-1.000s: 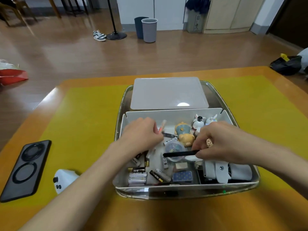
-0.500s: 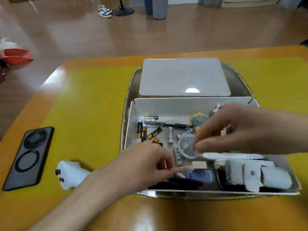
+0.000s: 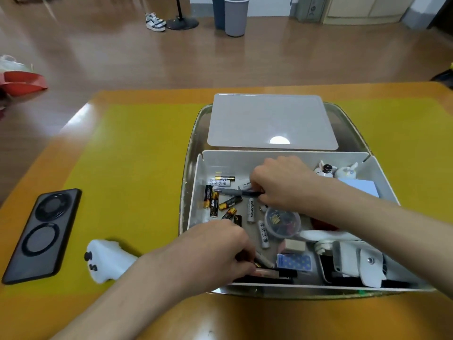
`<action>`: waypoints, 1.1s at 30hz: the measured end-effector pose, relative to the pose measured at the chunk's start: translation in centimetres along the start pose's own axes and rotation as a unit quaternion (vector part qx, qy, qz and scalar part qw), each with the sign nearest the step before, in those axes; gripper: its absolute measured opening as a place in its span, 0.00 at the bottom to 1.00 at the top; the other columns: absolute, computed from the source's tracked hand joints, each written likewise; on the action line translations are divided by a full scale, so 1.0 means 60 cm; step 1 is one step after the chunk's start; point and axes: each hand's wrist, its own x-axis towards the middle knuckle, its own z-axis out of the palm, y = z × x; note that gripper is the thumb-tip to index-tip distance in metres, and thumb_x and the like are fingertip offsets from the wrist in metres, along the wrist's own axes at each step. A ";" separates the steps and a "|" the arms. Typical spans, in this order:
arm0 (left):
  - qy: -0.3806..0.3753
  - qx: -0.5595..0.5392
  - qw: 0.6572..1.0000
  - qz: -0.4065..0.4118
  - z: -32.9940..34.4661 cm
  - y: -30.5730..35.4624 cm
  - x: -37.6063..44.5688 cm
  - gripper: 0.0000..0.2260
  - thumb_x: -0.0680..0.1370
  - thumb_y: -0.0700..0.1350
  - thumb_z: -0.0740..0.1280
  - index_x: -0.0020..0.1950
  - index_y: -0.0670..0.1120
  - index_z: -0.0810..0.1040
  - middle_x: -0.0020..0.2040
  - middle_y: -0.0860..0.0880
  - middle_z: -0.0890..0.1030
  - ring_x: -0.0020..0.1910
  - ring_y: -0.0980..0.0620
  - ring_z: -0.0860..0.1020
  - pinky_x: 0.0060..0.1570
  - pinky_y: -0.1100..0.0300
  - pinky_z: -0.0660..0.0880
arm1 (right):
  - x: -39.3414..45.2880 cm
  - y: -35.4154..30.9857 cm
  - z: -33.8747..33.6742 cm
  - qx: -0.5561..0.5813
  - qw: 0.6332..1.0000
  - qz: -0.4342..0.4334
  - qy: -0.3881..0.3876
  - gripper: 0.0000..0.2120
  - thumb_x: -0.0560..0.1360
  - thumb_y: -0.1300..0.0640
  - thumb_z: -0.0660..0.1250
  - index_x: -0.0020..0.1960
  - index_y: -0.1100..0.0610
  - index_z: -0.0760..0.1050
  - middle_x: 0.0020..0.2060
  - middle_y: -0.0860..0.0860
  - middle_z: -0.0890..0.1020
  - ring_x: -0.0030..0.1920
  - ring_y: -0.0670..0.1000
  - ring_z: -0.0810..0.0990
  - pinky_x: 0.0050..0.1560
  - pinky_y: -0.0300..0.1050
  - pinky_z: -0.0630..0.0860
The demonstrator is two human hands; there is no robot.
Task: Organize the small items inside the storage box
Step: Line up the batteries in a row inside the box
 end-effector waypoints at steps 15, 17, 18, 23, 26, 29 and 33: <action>0.223 0.043 0.968 -0.110 -0.124 -0.035 -0.067 0.12 0.79 0.56 0.62 0.42 0.53 0.81 0.36 0.58 0.80 0.37 0.57 0.78 0.37 0.53 0.77 | -0.176 -0.057 -0.085 0.111 0.981 -0.103 -0.120 0.14 0.70 0.38 0.64 0.54 0.32 0.76 0.41 0.37 0.82 0.38 0.42 0.78 0.37 0.45 0.78; 0.202 0.044 0.975 -0.082 -0.104 -0.026 -0.053 0.10 0.80 0.53 0.63 0.43 0.52 0.81 0.38 0.56 0.81 0.39 0.56 0.78 0.39 0.53 0.78 | -0.164 -0.050 -0.091 0.130 0.974 -0.107 -0.152 0.15 0.71 0.36 0.60 0.52 0.37 0.79 0.40 0.40 0.83 0.37 0.43 0.78 0.36 0.42 0.76; 0.181 0.045 0.981 -0.058 -0.090 -0.019 -0.044 0.08 0.79 0.51 0.64 0.45 0.52 0.82 0.40 0.56 0.81 0.41 0.55 0.78 0.41 0.54 0.78 | -0.153 -0.046 -0.092 0.157 0.964 -0.107 -0.185 0.16 0.73 0.36 0.59 0.49 0.42 0.81 0.38 0.42 0.82 0.36 0.43 0.77 0.34 0.39 0.73; 0.044 0.111 0.993 0.013 -0.019 -0.004 -0.011 0.05 0.77 0.44 0.70 0.51 0.51 0.83 0.44 0.53 0.80 0.45 0.53 0.77 0.39 0.60 0.67 | -0.095 -0.046 -0.076 0.180 0.967 -0.075 -0.161 0.05 0.74 0.49 0.71 0.46 0.47 0.85 0.31 0.41 0.81 0.32 0.37 0.76 0.38 0.40 0.74; 0.024 0.134 0.991 0.015 -0.020 -0.016 -0.009 0.04 0.75 0.43 0.72 0.48 0.51 0.83 0.42 0.53 0.79 0.43 0.51 0.77 0.37 0.57 0.70 | -0.078 -0.067 -0.054 0.152 0.980 -0.053 -0.114 0.04 0.72 0.50 0.72 0.41 0.49 0.84 0.30 0.43 0.76 0.38 0.46 0.78 0.39 0.44 0.74; 0.009 0.140 0.990 0.014 -0.022 -0.019 -0.013 0.08 0.75 0.41 0.70 0.50 0.52 0.84 0.42 0.52 0.80 0.43 0.49 0.78 0.35 0.57 0.68 | -0.072 -0.087 -0.033 0.134 0.984 -0.056 -0.102 0.08 0.71 0.52 0.72 0.35 0.52 0.76 0.31 0.46 0.74 0.39 0.55 0.77 0.37 0.46 0.75; -0.004 0.156 0.988 0.013 -0.010 -0.020 -0.020 0.11 0.77 0.40 0.68 0.55 0.53 0.84 0.45 0.53 0.83 0.43 0.50 0.79 0.37 0.56 0.73 | -0.074 -0.101 -0.013 0.134 0.983 -0.063 -0.108 0.05 0.71 0.52 0.73 0.45 0.52 0.82 0.35 0.48 0.78 0.35 0.51 0.77 0.29 0.40 0.67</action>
